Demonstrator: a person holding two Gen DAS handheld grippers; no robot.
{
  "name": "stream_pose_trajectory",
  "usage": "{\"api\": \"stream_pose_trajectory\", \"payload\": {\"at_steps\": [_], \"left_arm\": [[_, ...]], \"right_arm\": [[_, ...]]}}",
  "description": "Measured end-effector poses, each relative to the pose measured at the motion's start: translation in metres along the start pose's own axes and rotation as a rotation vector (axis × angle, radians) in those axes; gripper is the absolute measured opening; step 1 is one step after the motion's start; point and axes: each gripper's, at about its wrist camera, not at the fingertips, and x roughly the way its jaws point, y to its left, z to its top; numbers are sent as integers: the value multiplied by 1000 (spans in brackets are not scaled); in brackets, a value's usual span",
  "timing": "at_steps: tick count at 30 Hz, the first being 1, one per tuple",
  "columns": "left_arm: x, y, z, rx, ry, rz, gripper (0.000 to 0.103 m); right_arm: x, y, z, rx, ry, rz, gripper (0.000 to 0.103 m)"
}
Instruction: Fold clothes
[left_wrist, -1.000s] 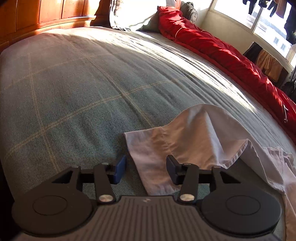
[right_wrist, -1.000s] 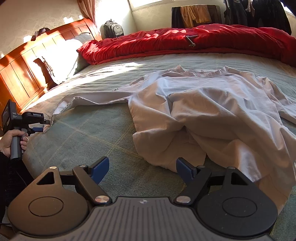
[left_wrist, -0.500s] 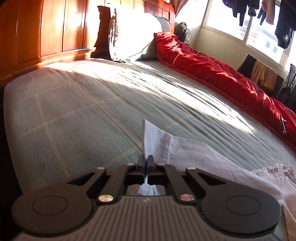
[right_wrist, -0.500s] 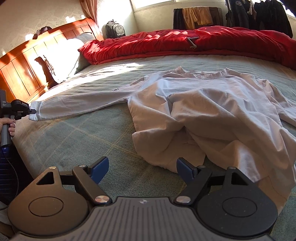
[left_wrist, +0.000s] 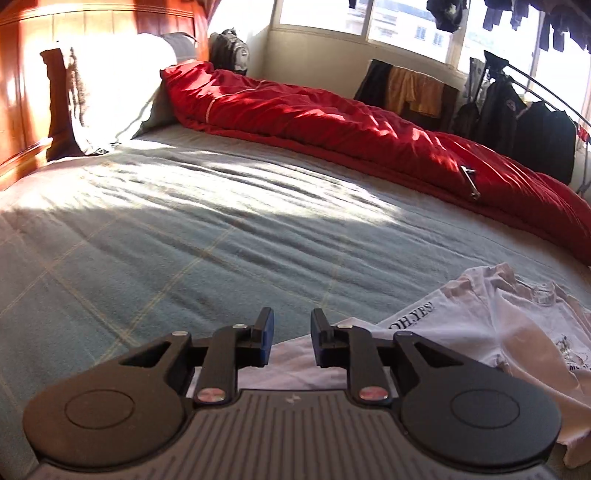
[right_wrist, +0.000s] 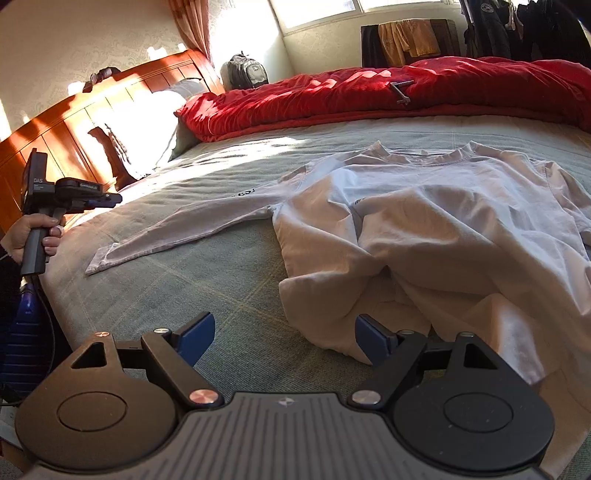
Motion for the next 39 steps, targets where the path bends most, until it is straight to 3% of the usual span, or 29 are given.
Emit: {"api": "stream_pose_trajectory", "payload": {"at_steps": [6, 10, 14, 16, 18, 19, 23, 27, 28, 33, 35, 38, 39], "left_arm": [[79, -90, 18, 276, 47, -221, 35], [130, -110, 9, 361, 117, -229, 34], [153, -102, -5, 365, 212, -256, 33], [155, -100, -9, 371, 214, -259, 33], [153, -105, -9, 371, 227, -254, 21], [153, -108, -9, 371, 232, -251, 0], [153, -121, -1, 400, 191, -175, 0], [168, -118, 10, 337, 213, -158, 1], [171, -118, 10, 335, 225, -157, 6], [136, -105, 13, 271, 123, -158, 11], [118, -100, 10, 264, 96, -202, 21], [111, -91, -1, 241, 162, -271, 27], [114, -84, -7, 222, 187, -245, 27]], "right_arm": [[-2, -2, 3, -31, -18, 38, 87], [-3, -7, 5, -41, -24, 40, 87], [3, -15, 9, -36, -29, 37, 87], [8, -19, 11, -29, -29, 38, 87], [16, -23, 12, -9, -25, 45, 87], [18, -23, 13, -3, -25, 49, 87], [22, -24, 14, 14, -29, 70, 87], [20, -23, 14, 15, -27, 67, 87], [19, -22, 13, 12, -27, 62, 87], [13, -23, 13, 12, -34, 56, 87], [14, -22, 13, 16, -36, 55, 87], [17, -19, 14, 24, -39, 64, 87], [16, -18, 14, 24, -41, 65, 87]]}}
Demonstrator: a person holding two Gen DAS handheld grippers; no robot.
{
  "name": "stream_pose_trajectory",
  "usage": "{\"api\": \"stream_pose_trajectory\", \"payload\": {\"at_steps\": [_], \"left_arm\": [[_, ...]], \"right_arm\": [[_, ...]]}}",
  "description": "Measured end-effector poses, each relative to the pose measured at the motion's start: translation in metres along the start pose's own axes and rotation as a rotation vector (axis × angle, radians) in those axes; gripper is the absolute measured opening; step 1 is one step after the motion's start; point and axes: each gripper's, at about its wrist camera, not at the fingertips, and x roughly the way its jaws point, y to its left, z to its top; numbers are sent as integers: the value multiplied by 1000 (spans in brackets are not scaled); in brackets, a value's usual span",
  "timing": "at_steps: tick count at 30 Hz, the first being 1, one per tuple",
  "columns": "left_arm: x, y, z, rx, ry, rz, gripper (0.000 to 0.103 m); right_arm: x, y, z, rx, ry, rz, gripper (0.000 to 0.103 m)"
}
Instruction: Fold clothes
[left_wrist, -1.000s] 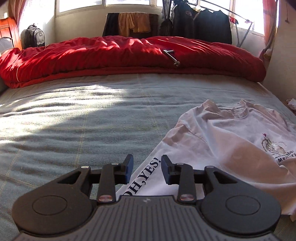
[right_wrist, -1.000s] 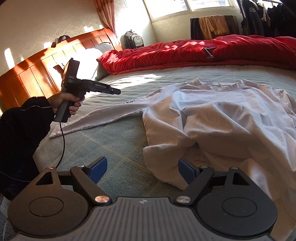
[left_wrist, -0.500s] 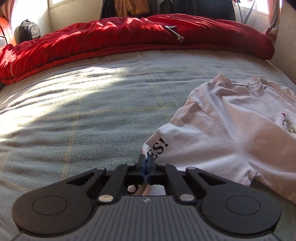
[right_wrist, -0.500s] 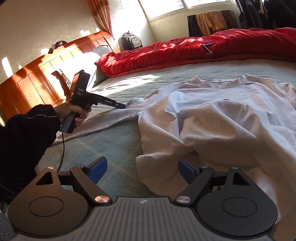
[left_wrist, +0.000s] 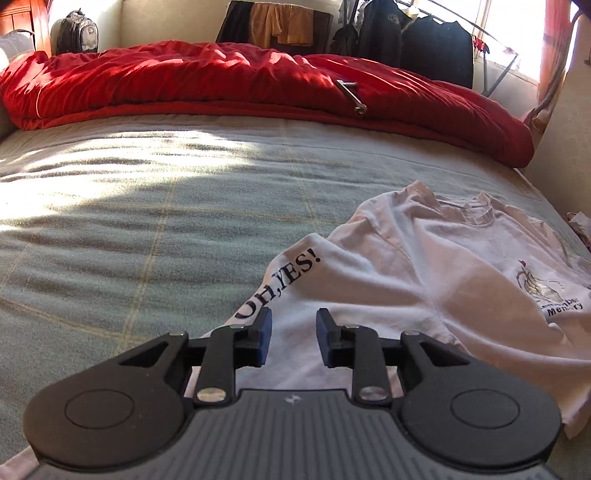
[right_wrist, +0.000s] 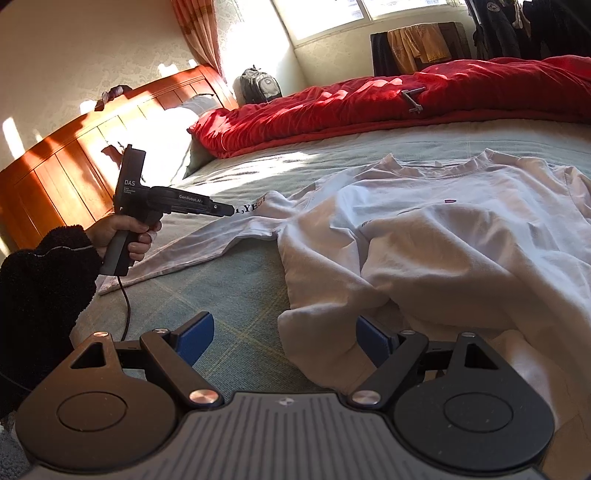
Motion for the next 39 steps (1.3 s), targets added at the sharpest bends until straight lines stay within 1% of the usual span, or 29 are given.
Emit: {"api": "stream_pose_trajectory", "payload": {"at_steps": [1, 2, 3, 5, 6, 8, 11, 12, 15, 17, 18, 19, 20, 21, 22, 23, 24, 26, 28, 29, 30, 31, 33, 34, 35, 36, 37, 38, 39], "left_arm": [[2, 6, -7, -24, 24, 21, 27], [3, 13, -13, -37, 32, 51, 27], [0, 25, -20, -73, 27, 62, 25], [-13, 48, -28, -187, 4, 22, 23], [-21, 56, -30, -230, -9, 38, 24], [-34, 63, -30, -235, -20, 139, 22], [-53, 83, -31, -280, -70, 128, 24], [-54, 86, -30, -264, -72, 147, 24], [-44, 92, -33, -210, 3, 175, 26], [-40, 89, -38, -140, 18, 164, 32], [-40, 87, -40, -112, 15, 158, 38], [-39, 84, -42, -84, 12, 152, 38], [-37, 82, -44, -63, 16, 166, 37], [-37, 78, -44, -46, 18, 201, 25], [-37, 74, -44, -29, 20, 237, 4], [-37, 71, -44, -13, 22, 272, 1], [-39, 72, -43, -29, 9, 303, 0], [-41, 83, -40, -86, -7, 411, 0], [-46, 98, -42, -150, -11, 391, 0], [-53, 100, -44, -176, -42, 355, 0], [-58, 96, -46, -160, -58, 318, 1], [-63, 92, -48, -144, -74, 281, 7], [-63, 84, -51, -78, -53, 253, 16], [-58, 83, -52, -62, -36, 270, 23], [-54, 82, -52, -47, -19, 288, 27], [-51, 86, -54, -72, -4, 301, 36], [-50, 90, -55, -98, 0, 303, 39], [-49, 94, -57, -123, 4, 306, 39], [-50, 95, -56, -133, 6, 361, 39]], "right_arm": [[-2, 2, 0, -5, -2, -1, 87], [-4, 3, 0, -10, -4, -2, 87], [-6, 5, 0, -15, -7, -3, 87], [-10, 8, 1, -25, -11, -5, 87], [-13, 9, 1, -28, -13, -7, 87], [-18, 6, 0, -12, -22, -14, 87], [-22, 2, 0, 21, -34, -9, 87], [-22, 2, -1, 23, -34, -8, 87], [-20, 6, -1, 14, -28, -12, 87], [-20, 10, -1, -5, -25, -6, 88], [-19, 11, -1, -15, -21, -6, 89], [-18, 12, -1, -24, -18, -9, 89], [-16, 13, -1, -27, -14, -14, 89], [-15, 14, -1, -28, -9, -17, 89], [-14, 14, -1, -29, -4, -19, 89], [-12, 14, -1, -30, 0, -21, 89], [-12, 15, -1, -32, 3, -20, 89], [-10, 16, -2, -35, 7, -20, 89], [-11, 17, -2, -39, 6, -18, 89], [-12, 18, -2, -45, 4, -16, 89], [-13, 18, -2, -49, 3, -14, 89], [-13, 18, -2, -47, 2, -15, 89], [-12, 16, -2, -31, 3, -18, 89], [-11, 15, -2, -24, 2, -19, 89], [-11, 16, -2, -21, 1, -18, 89], [-11, 16, -2, -20, 0, -18, 89], [-12, 18, -2, -27, 1, -20, 89], [-13, 19, -3, -37, 2, -25, 89], [-15, 21, -3, -47, 3, -31, 89]]}}
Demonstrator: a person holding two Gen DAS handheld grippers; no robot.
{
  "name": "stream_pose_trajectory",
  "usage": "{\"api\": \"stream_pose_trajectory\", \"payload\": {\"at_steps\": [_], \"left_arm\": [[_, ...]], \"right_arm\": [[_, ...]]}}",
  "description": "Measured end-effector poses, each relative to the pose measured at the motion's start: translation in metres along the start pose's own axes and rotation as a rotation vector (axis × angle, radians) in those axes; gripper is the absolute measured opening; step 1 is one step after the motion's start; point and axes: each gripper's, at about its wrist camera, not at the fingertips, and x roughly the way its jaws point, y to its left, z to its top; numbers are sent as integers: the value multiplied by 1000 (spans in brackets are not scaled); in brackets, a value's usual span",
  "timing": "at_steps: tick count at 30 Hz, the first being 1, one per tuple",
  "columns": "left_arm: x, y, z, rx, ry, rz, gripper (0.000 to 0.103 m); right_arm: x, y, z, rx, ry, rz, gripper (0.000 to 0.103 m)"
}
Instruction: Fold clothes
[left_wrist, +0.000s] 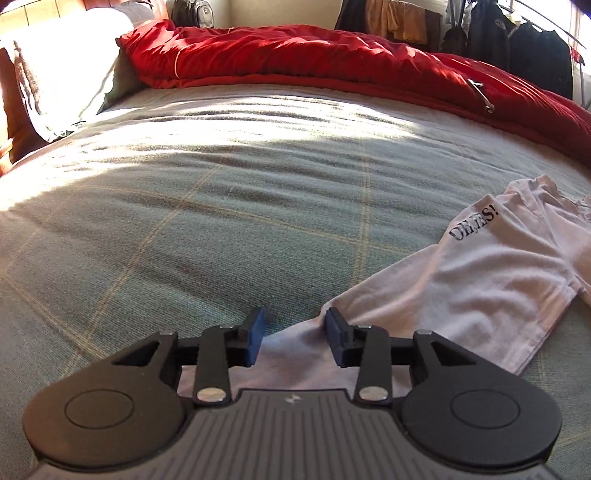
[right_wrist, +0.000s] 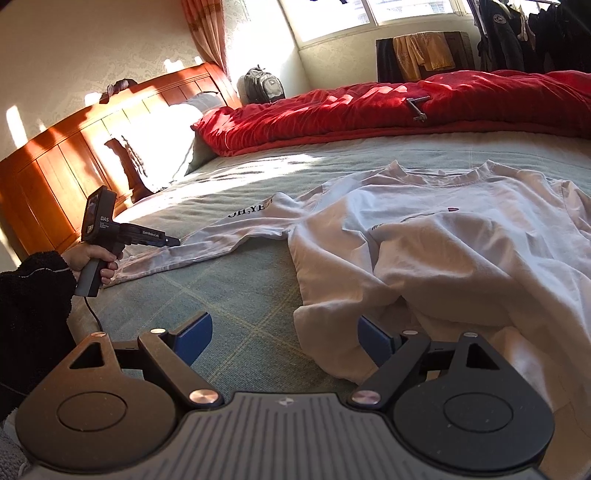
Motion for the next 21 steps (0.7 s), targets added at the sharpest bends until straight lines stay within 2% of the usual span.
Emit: {"api": "stream_pose_trajectory", "payload": {"at_steps": [2, 3, 5, 7, 8, 10, 12, 19, 21], "left_arm": [[-3, 0, 3, -28, -6, 149, 37], [-5, 0, 4, -31, -7, 182, 28], [-16, -5, 4, -34, -32, 162, 28], [-35, -17, 3, -29, -62, 68, 32], [-43, -24, 3, -16, -71, 52, 32], [-64, -55, 1, 45, -93, -5, 32], [-82, -87, -5, 108, -108, -96, 35], [-129, -201, -41, 258, -70, -430, 37], [-135, -224, -54, 267, -55, -473, 38]], "right_arm": [[-4, 1, 0, -9, -1, -11, 89], [-7, 0, 0, -9, -6, -18, 89], [-13, -2, -1, -7, -18, -33, 90], [-19, -4, -3, -11, -31, -53, 90], [-21, -5, -4, -15, -35, -67, 90], [-25, -6, -8, -23, -41, -106, 90], [-32, -7, -13, -28, -55, -133, 90], [-63, -13, -29, -22, -68, -196, 90], [-70, -18, -34, -9, -63, -209, 90]]}}
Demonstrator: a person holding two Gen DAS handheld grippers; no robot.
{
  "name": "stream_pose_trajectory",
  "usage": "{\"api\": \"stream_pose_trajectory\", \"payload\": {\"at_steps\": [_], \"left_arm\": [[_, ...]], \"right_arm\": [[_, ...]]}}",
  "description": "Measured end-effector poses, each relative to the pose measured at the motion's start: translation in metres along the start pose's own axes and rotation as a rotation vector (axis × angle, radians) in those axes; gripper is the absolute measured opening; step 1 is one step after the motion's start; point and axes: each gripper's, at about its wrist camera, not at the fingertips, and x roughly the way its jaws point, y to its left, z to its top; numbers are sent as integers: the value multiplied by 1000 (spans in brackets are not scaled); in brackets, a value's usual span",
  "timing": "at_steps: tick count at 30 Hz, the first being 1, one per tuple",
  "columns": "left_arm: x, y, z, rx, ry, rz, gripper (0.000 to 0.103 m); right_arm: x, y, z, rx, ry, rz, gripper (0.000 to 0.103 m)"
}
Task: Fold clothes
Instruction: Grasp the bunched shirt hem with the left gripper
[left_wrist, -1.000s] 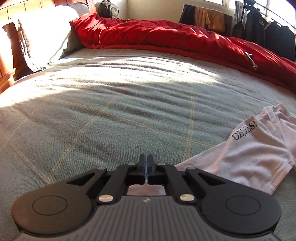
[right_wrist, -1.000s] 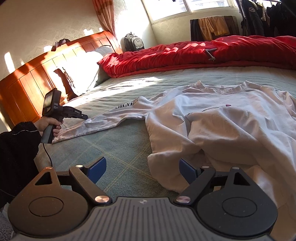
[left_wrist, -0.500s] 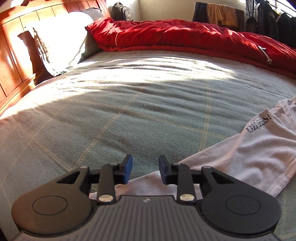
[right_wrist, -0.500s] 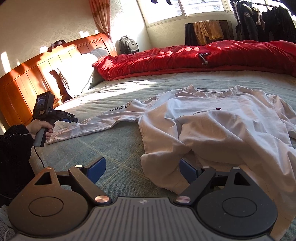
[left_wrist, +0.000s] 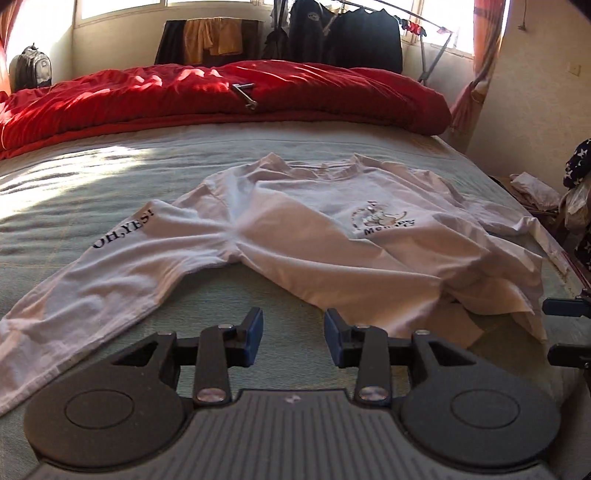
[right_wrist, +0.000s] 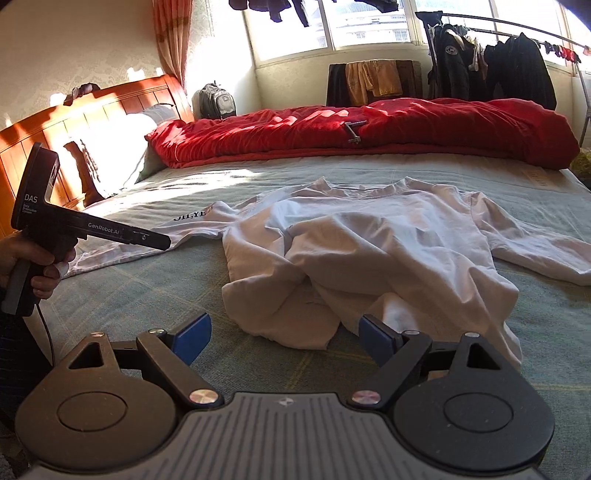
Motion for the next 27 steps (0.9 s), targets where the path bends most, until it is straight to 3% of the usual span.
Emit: {"api": "stream_pose_trajectory", "payload": {"at_steps": [4, 10, 12, 15, 18, 22, 27], "left_arm": [[11, -50, -15, 1, 24, -79, 41], [26, -77, -40, -108, 29, -134, 43], [29, -79, -48, -140, 6, -103, 45], [35, -71, -58, -250, -13, -115, 45], [44, -66, -63, -347, -38, -174, 45], [60, -65, -62, -377, -83, -185, 47], [79, -66, -54, -445, -114, -258, 48]], "right_arm": [[-8, -21, -17, 66, 14, -20, 90], [-11, -46, -38, 133, 38, -20, 90], [-11, -51, -43, 150, 37, -3, 90], [-9, -60, -50, 177, 34, 24, 92], [-2, -69, -58, 206, 50, 51, 92], [5, -75, -65, 218, 55, 74, 93], [9, -79, -68, 221, 41, 107, 97]]}}
